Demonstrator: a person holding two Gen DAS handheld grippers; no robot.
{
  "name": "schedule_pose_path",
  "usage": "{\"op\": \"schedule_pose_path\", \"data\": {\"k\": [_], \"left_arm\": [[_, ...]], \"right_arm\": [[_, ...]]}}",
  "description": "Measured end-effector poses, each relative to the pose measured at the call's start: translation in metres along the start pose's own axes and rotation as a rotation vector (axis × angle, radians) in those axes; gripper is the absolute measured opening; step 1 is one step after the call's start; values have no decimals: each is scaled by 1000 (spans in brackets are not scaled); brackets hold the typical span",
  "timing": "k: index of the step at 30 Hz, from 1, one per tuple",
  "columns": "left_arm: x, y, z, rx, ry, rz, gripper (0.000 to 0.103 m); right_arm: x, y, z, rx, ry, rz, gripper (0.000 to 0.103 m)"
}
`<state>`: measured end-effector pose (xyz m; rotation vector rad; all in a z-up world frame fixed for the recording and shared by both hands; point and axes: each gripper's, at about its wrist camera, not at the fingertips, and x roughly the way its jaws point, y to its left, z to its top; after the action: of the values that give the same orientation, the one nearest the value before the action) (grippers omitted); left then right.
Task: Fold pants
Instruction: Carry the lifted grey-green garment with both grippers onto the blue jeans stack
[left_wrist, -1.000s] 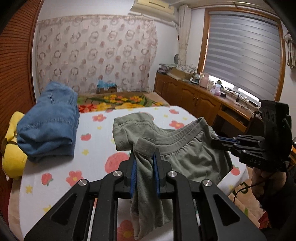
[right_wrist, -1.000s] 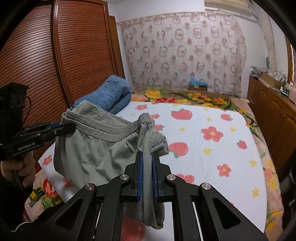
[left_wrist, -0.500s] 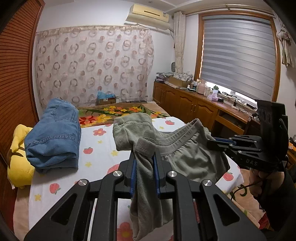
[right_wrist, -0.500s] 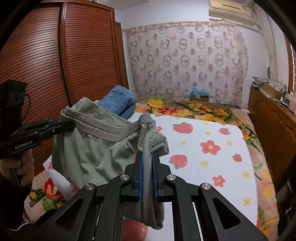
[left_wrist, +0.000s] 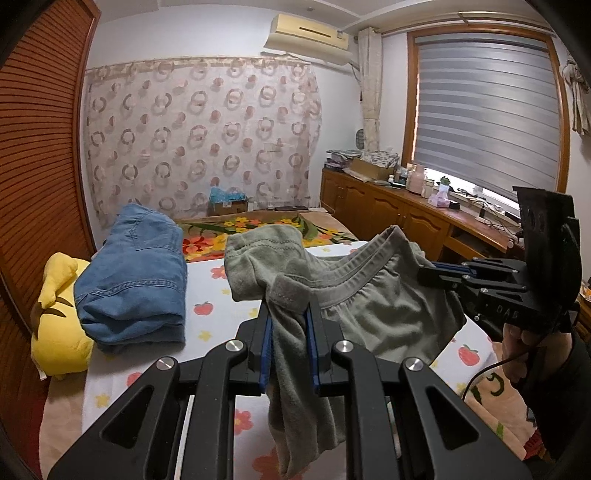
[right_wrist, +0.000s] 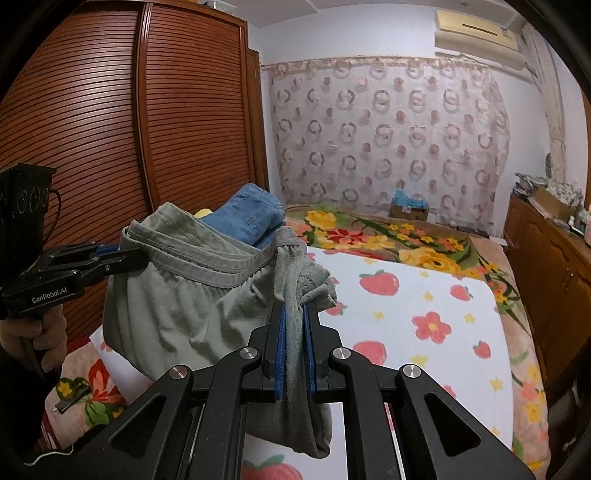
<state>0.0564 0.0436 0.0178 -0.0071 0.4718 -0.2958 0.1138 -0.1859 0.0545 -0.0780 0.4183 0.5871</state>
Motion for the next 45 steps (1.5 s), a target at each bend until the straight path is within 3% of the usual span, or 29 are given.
{"op": "schedule_pose_path", "data": {"k": [17,38,45], "left_arm": [[13,60,46,-33,-34,99,17],[56,142,55,-133,-35,224,17],[69,171,49,-185,-53,267,17]], "right_arm": [[59,-8,66,-121,-28,41,9],[188,-41,126,-203,1,156,9],[239,-38,142,-300,0,168,9]]}}
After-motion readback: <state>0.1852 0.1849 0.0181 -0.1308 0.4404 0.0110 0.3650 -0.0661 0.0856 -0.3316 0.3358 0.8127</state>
